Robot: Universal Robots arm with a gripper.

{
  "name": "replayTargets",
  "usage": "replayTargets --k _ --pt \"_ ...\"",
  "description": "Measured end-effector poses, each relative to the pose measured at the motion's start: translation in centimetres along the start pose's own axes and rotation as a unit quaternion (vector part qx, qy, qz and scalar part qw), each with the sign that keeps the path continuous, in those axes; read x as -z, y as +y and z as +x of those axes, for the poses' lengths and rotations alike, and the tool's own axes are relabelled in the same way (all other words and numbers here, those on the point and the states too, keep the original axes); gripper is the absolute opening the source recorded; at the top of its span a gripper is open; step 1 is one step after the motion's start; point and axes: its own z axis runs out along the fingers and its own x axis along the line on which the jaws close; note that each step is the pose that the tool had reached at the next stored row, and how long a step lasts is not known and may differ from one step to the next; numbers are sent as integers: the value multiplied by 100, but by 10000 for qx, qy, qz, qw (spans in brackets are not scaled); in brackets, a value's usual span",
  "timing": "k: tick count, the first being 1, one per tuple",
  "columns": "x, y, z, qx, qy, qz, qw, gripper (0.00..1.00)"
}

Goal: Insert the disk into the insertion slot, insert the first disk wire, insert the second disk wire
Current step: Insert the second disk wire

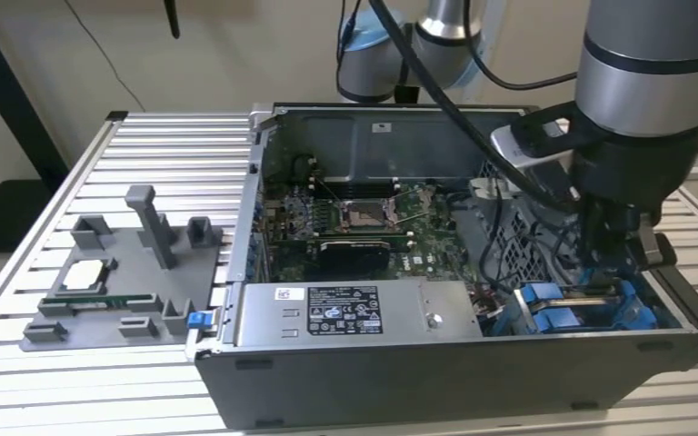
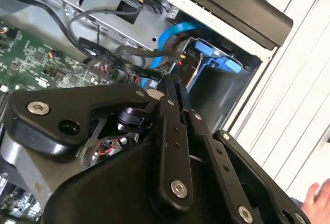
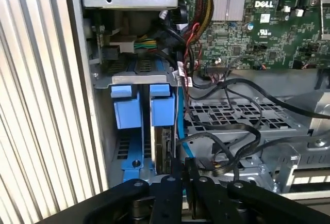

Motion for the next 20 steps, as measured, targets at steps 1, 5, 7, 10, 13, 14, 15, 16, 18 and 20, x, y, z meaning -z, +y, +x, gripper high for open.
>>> replayTargets --k 1,5,7,10,13,14,15,16,18,20 --pt "-4 2 -1 14 41 0 10000 0" --pt "-53 20 -33 44 129 2 9999 0" --pt "-89 33 -64 49 140 2 9999 0" --pt "-110 40 -73 59 168 3 9998 0" --pt "-73 29 -77 38 111 3 9999 0" --pt "-60 24 -78 30 90 2 10000 0" --pt "-48 20 -79 21 63 3 10000 0" --pt "-41 17 -80 9 27 4 10000 100" --pt "-32 14 -81 -21 -61 8 10000 100" --pt "-29 13 -81 -62 -179 15 9998 100"
